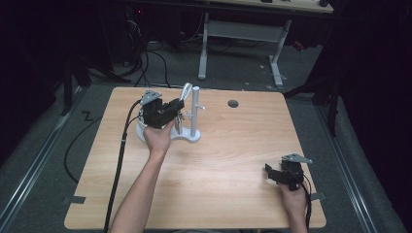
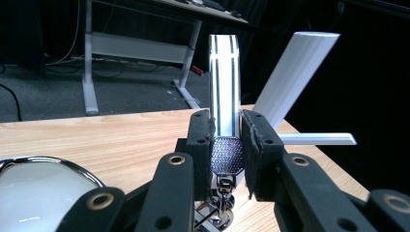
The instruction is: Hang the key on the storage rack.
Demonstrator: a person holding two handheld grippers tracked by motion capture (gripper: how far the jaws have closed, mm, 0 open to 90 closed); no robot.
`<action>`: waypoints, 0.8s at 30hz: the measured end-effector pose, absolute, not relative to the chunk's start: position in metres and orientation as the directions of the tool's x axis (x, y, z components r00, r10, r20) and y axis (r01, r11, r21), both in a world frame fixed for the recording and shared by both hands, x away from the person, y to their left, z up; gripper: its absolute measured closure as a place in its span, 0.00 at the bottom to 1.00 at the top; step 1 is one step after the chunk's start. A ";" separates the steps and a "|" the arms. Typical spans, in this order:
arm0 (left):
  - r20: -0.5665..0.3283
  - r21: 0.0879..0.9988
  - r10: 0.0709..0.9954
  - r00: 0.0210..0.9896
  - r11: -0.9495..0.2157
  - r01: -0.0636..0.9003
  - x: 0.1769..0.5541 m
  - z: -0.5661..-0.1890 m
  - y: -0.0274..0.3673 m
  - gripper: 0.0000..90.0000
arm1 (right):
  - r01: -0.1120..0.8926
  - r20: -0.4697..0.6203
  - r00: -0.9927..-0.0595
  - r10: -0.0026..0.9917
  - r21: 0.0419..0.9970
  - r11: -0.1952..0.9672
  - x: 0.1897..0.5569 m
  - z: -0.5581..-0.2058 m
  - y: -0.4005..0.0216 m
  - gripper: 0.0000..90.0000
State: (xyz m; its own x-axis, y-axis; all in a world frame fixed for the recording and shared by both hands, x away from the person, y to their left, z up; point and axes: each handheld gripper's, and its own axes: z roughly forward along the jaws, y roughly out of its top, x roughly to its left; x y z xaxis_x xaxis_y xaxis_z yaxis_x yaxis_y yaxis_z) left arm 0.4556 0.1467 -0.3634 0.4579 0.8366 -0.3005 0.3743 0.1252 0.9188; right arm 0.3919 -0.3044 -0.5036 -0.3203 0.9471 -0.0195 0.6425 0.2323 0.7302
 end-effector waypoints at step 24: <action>-0.288 0.910 0.849 0.443 0.099 0.403 0.464 -0.374 0.145 0.83 | 0.641 -0.020 -0.322 0.947 0.731 0.233 0.392 -0.504 -0.304 0.30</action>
